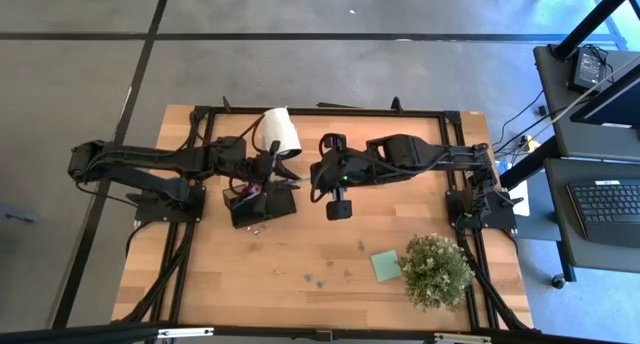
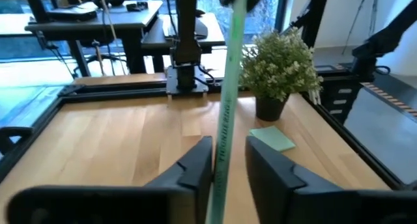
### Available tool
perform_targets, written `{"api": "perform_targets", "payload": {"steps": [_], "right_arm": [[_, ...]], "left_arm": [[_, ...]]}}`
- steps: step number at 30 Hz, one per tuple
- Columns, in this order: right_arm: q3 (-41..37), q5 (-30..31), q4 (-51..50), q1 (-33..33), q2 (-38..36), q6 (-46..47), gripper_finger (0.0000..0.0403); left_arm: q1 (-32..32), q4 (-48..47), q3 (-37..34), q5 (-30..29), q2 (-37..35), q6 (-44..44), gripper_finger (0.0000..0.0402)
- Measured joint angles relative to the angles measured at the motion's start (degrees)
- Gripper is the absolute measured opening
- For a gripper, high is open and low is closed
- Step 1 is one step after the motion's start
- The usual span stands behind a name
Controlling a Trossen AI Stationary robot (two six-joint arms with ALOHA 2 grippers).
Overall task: Pick and place office supplies into organizer
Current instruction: Put the green pencil into the black desk organizer
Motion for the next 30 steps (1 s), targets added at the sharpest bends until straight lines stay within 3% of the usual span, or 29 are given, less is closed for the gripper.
{"api": "perform_targets", "payload": {"steps": [7, 15, 20, 26, 30], "right_arm": [[0.0, 0.1, 0.1, 0.0, 0.0, 0.0, 0.0029], [0.0, -0.3, 2.9, 0.0, 0.1, -0.4, 0.0029], [0.0, -7.7, 10.2, -1.1, 1.1, -2.3, 0.003], [0.0, -9.7, 14.6, -3.2, 4.5, -6.5, 0.0032], [0.0, -16.5, 19.5, -5.1, 7.7, -9.3, 0.0032]], "left_arm": [[0.0, -6.1, 0.0, 0.5, -4.9, 0.6, 0.0157], [0.8, -14.9, 0.0, -1.0, -18.4, 0.0, 0.0172], [2.0, -17.1, 0.0, -1.0, -26.0, -3.5, 0.0169], [2.8, -22.1, 0.0, -1.1, -31.8, -5.3, 0.0168], [2.8, -25.3, 0.0, -1.4, -33.9, -5.3, 0.0168]]}}
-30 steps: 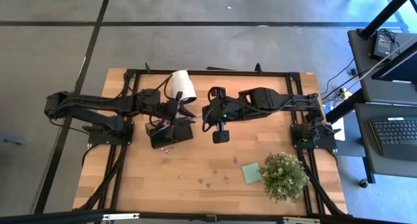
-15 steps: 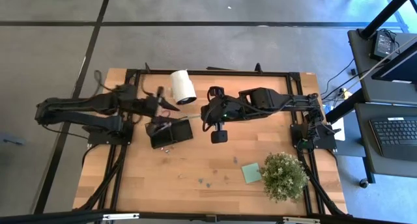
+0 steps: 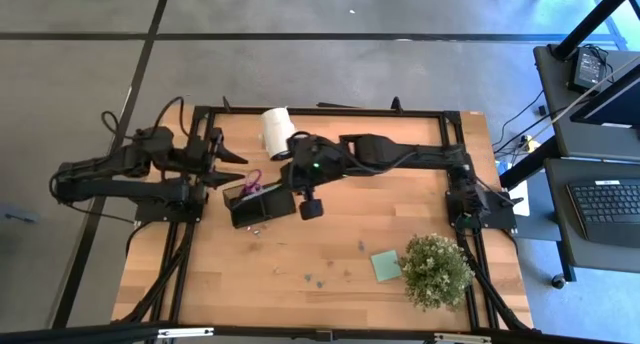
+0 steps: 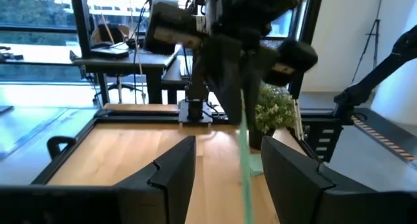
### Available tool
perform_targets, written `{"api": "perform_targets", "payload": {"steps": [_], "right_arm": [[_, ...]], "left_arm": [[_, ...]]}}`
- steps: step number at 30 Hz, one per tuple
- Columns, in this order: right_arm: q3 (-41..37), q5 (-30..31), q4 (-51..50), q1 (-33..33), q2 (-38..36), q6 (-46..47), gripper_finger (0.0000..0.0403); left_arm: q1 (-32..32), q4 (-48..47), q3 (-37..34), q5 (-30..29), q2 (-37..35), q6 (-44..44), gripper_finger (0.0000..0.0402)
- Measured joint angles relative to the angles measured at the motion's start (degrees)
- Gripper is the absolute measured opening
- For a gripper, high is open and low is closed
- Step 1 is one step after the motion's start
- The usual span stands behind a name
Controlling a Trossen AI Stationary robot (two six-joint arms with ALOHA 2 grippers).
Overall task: Pick and place office supplies into organizer
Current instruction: Put the green pencil into the black desk organizer
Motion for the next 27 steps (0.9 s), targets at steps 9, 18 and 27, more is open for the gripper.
{"api": "perform_targets", "payload": {"steps": [9, 18, 27], "right_arm": [[0.0, -5.3, 9.3, -4.6, 6.1, -4.6, 0.0029], [0.0, -11.0, 11.2, -7.7, 8.3, -5.3, 0.0029], [0.0, -12.1, 11.8, -7.9, 11.3, -5.8, 0.003]], "left_arm": [[0.0, -5.8, 0.0, -4.5, -0.8, 0.0, 0.0161], [0.0, -9.3, 0.0, -4.6, -0.8, -0.4, 0.0159], [0.0, -10.8, 0.0, -6.1, -0.7, -0.4, 0.0156]]}}
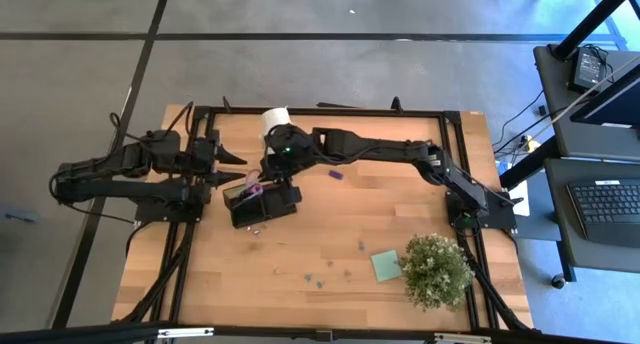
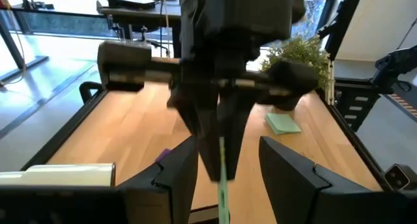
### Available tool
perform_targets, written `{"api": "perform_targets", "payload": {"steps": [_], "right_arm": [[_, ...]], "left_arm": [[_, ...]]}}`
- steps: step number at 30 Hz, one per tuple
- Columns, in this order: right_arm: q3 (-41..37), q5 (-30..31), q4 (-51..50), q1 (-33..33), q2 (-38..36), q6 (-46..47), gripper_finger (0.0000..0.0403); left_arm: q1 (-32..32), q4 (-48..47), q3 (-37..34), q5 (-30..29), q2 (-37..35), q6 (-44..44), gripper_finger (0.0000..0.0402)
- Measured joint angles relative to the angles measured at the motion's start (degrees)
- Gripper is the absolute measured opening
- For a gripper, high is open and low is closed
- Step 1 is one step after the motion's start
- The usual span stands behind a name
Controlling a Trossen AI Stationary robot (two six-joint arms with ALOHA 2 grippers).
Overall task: Pick and place office supplies into organizer
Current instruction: Put the green pencil into the black desk organizer
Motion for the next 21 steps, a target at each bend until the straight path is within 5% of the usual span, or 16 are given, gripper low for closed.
{"api": "perform_targets", "payload": {"steps": [21], "right_arm": [[0.0, 0.0, 2.7, -1.8, 6.5, -0.2, 0.0031]], "left_arm": [[0.0, -0.3, 0.0, 0.0, 0.0, -0.5, 0.0156]]}}
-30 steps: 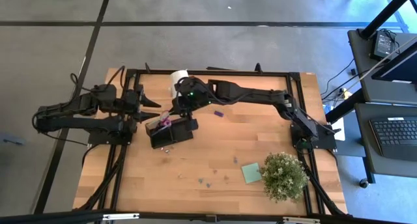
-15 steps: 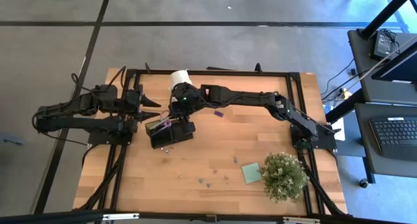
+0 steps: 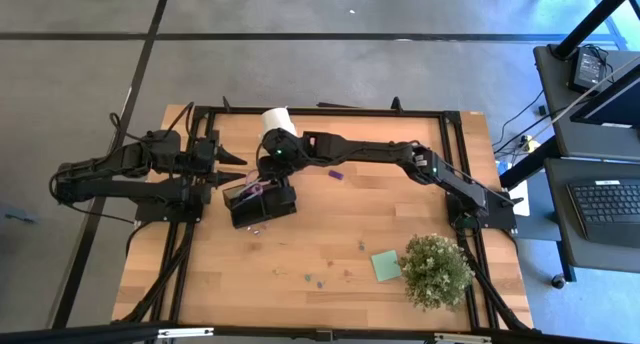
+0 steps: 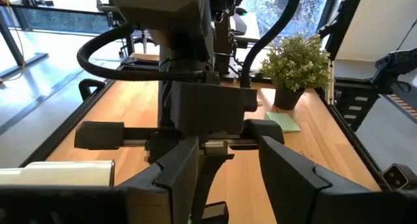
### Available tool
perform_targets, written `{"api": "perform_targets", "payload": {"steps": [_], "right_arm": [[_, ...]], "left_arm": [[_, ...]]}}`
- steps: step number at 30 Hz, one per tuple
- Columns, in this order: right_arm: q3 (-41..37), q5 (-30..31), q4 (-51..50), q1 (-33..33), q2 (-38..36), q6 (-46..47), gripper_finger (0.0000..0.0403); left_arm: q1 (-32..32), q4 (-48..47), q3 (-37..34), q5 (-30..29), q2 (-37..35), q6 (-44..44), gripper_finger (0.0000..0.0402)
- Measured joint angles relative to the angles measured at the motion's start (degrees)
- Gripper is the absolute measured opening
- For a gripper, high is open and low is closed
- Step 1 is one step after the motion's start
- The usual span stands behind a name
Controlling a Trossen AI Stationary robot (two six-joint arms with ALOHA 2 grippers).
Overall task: Pick and place office supplies into organizer
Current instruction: Put the green pencil into the black desk organizer, then put the blue eraser into the black desk organizer
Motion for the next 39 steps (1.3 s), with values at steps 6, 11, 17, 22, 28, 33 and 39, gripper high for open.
{"api": "perform_targets", "payload": {"steps": [6, 11, 17, 22, 28, 33, 39], "right_arm": [[0.0, 0.0, 0.7, 0.0, 0.0, 0.0, 0.0043], [0.0, 0.0, 0.7, 0.0, 0.0, -0.1, 0.0063], [0.0, 0.0, 0.7, 0.0, 0.0, 0.0, 0.0073], [0.0, 0.1, -1.0, 0.0, -0.6, 0.0, 0.0094], [0.0, 5.5, -5.4, 0.2, -4.4, 0.3, 0.0157], [0.0, 13.9, -15.9, 1.5, -9.5, 1.0, 0.0199], [0.1, 13.9, -34.3, 3.4, -16.3, 11.0, 0.0208]], "left_arm": [[0.0, -0.6, 0.0, 0.0, 0.0, 0.0, 0.0156], [0.0, -1.4, 0.0, 0.0, 0.0, 0.0, 0.0156], [0.0, -1.3, 0.0, 0.0, 0.0, 0.0, 0.0156], [0.0, -1.4, 0.0, 0.0, 0.0, -0.1, 0.0156], [0.0, -1.5, 0.0, 0.0, 0.0, -0.6, 0.0156], [0.0, -2.4, 0.0, 0.0, 0.0, -0.6, 0.0156], [0.0, -3.1, 0.0, 0.0, 0.0, -0.6, 0.0156]]}}
